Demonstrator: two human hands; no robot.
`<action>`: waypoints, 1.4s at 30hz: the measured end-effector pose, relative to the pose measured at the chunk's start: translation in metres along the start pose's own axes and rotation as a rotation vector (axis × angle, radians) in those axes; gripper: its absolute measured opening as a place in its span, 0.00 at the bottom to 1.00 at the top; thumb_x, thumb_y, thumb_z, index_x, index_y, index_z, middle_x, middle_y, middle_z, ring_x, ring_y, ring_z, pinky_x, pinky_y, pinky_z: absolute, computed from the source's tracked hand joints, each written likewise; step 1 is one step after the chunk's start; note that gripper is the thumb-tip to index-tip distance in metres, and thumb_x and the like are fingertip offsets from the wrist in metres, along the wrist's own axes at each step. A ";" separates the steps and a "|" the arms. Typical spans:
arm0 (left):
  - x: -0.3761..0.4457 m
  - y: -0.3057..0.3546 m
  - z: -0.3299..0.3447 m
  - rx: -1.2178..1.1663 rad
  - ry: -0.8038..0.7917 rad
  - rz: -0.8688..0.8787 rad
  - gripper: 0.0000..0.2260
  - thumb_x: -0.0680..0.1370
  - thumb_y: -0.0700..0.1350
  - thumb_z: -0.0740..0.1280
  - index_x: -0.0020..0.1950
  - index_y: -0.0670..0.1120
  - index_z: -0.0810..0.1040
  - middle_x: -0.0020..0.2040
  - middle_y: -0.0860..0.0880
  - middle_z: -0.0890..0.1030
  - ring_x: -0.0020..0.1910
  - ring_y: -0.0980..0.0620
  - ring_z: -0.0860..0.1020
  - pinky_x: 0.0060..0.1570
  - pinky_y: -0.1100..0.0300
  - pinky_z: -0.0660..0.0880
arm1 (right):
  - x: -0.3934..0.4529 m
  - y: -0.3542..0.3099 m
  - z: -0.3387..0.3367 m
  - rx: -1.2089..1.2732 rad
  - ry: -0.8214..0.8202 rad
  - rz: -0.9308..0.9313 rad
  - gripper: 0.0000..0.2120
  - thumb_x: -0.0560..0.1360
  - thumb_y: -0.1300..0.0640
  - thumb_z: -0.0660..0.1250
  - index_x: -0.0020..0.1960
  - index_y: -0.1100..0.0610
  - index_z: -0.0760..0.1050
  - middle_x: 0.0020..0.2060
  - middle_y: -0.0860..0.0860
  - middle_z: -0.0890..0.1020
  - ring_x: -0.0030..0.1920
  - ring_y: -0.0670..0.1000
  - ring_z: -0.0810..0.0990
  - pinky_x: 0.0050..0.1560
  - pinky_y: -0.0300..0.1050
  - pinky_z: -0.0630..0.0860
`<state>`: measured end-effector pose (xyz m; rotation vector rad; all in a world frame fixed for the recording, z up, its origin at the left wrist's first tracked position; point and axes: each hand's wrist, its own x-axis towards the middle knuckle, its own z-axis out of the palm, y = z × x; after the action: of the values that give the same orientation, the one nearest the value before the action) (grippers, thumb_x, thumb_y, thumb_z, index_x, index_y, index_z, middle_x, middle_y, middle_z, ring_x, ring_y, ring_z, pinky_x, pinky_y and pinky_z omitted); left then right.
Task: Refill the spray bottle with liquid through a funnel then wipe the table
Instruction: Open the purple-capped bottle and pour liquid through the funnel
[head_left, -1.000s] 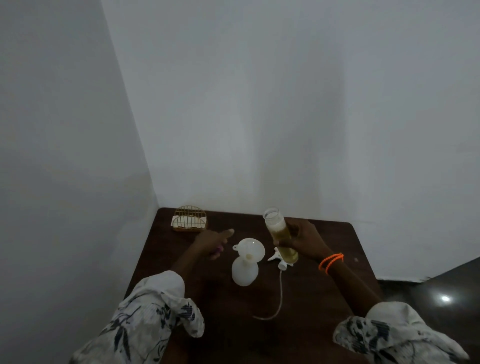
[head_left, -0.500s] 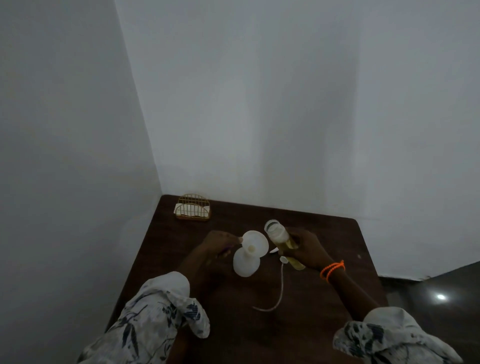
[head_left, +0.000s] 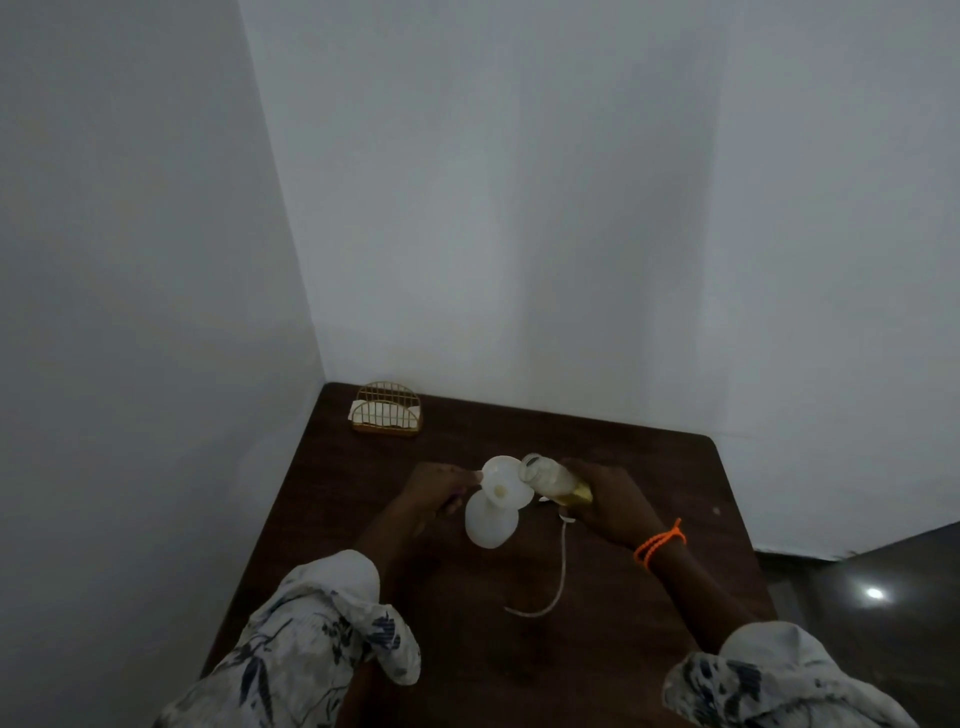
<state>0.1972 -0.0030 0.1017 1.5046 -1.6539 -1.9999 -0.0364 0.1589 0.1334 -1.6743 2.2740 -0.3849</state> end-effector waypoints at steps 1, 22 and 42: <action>0.000 0.000 0.000 0.002 -0.005 0.002 0.14 0.77 0.49 0.74 0.53 0.39 0.83 0.33 0.47 0.79 0.30 0.53 0.74 0.32 0.61 0.71 | 0.001 0.002 0.002 -0.046 -0.003 -0.002 0.34 0.66 0.43 0.77 0.69 0.53 0.76 0.58 0.51 0.84 0.56 0.51 0.83 0.56 0.51 0.79; -0.006 0.002 -0.004 0.024 -0.041 0.013 0.12 0.78 0.50 0.73 0.53 0.41 0.83 0.35 0.47 0.79 0.31 0.53 0.74 0.32 0.61 0.71 | -0.005 -0.009 -0.003 -0.330 -0.091 0.006 0.34 0.73 0.48 0.72 0.77 0.51 0.65 0.72 0.50 0.74 0.71 0.54 0.71 0.69 0.55 0.61; -0.006 -0.001 -0.003 0.027 -0.050 0.011 0.06 0.78 0.45 0.72 0.50 0.44 0.83 0.34 0.47 0.79 0.31 0.54 0.73 0.30 0.62 0.70 | -0.006 -0.014 -0.010 -0.374 -0.111 0.034 0.34 0.74 0.46 0.72 0.76 0.48 0.64 0.71 0.48 0.75 0.70 0.52 0.72 0.68 0.53 0.60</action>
<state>0.2027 -0.0006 0.1052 1.4625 -1.7109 -2.0335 -0.0259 0.1612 0.1488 -1.7682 2.3947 0.1503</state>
